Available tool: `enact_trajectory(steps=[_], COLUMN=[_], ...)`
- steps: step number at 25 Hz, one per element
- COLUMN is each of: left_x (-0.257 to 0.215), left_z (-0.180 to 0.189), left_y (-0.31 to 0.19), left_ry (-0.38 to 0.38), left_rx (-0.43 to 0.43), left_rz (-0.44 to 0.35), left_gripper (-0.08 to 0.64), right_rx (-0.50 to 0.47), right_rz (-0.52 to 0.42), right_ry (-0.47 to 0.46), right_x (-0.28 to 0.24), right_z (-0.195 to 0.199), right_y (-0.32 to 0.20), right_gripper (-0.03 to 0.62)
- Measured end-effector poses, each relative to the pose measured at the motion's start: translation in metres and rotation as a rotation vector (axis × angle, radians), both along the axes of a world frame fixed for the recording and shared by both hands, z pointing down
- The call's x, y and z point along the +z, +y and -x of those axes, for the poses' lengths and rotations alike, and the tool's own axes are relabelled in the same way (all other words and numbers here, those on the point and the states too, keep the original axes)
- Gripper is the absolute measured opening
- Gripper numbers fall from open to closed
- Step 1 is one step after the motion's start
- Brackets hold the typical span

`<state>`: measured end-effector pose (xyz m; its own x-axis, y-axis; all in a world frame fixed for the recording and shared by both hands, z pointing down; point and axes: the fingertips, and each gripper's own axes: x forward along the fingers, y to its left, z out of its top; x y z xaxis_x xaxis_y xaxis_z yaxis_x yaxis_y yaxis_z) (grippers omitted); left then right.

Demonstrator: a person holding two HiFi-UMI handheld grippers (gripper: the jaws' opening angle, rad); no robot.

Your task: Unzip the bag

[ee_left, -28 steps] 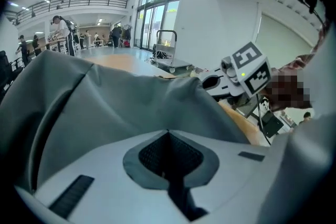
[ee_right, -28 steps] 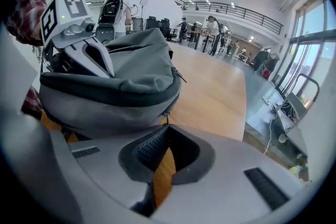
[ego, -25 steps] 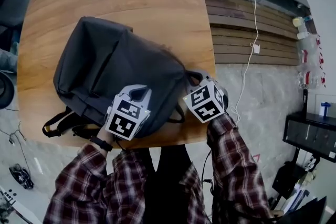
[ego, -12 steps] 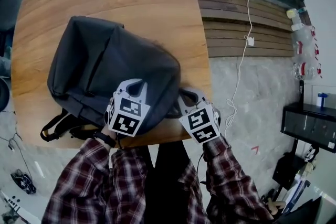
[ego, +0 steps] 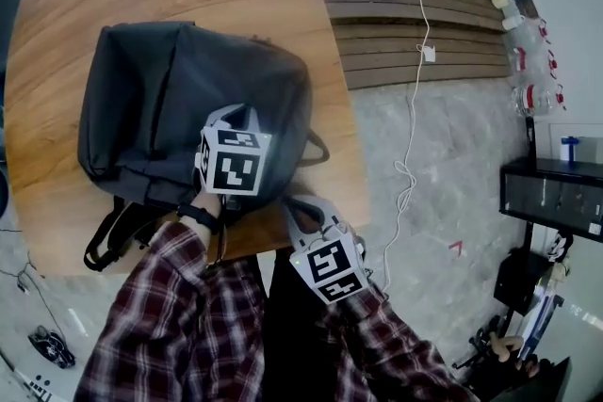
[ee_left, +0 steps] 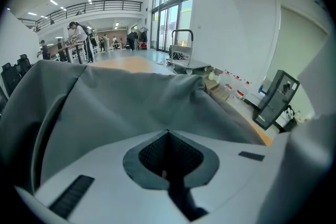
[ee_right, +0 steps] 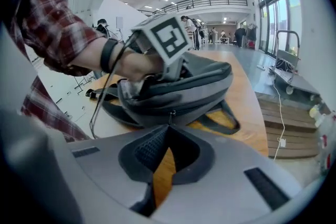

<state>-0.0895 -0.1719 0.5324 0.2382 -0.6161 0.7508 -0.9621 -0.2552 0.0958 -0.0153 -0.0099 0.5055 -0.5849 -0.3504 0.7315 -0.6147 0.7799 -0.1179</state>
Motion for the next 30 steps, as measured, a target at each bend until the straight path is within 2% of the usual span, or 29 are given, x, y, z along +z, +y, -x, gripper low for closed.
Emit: enact_trajectory(steps=[4, 8, 10, 12, 16, 21, 25, 27, 30], left_x=[-0.002, -0.005, -0.011, -0.021, -0.031, -0.033, -0.033, -0.027, -0.022], left_z=[-0.01, -0.014, -0.019, -0.02, -0.001, 0.021, 0.014, 0.007, 0.006], left_y=[-0.018, -0.015, -0.009, 0.002, 0.035, 0.078, 0.089, 0.087, 0.082], left_ry=[-0.007, 0.038, 0.083, 0.09, 0.005, -0.047, -0.049, -0.061, -0.129], left_rx=[-0.024, 0.02, 0.11, 0.233, 0.467, 0.617, 0.635, 0.593, 0.483], left_rz=[0.001, -0.003, 0.0, -0.006, -0.008, 0.009, -0.028, -0.064, -0.197], left_gripper=[0.009, 0.009, 0.009, 0.009, 0.009, 0.009, 0.009, 0.009, 0.009], right_rx=[-0.025, -0.044, -0.064, -0.069, -0.036, -0.017, -0.031, -0.013, 0.07], right_rz=[0.004, -0.017, -0.03, -0.05, -0.085, -0.128, -0.151, -0.155, -0.139], right_ry=[-0.019, 0.024, 0.046, 0.071, 0.113, 0.178, 0.206, 0.215, 0.208], right_x=[0.002, 0.008, 0.008, 0.009, 0.011, 0.011, 0.013, 0.016, 0.016], right_z=[0.014, 0.007, 0.002, -0.007, -0.04, -0.08, -0.088, -0.088, -0.086], right_y=[0.014, 0.009, 0.007, 0.001, -0.028, -0.08, -0.118, -0.132, -0.141], right_gripper=[0.011, 0.011, 0.011, 0.011, 0.011, 0.011, 0.011, 0.011, 0.011])
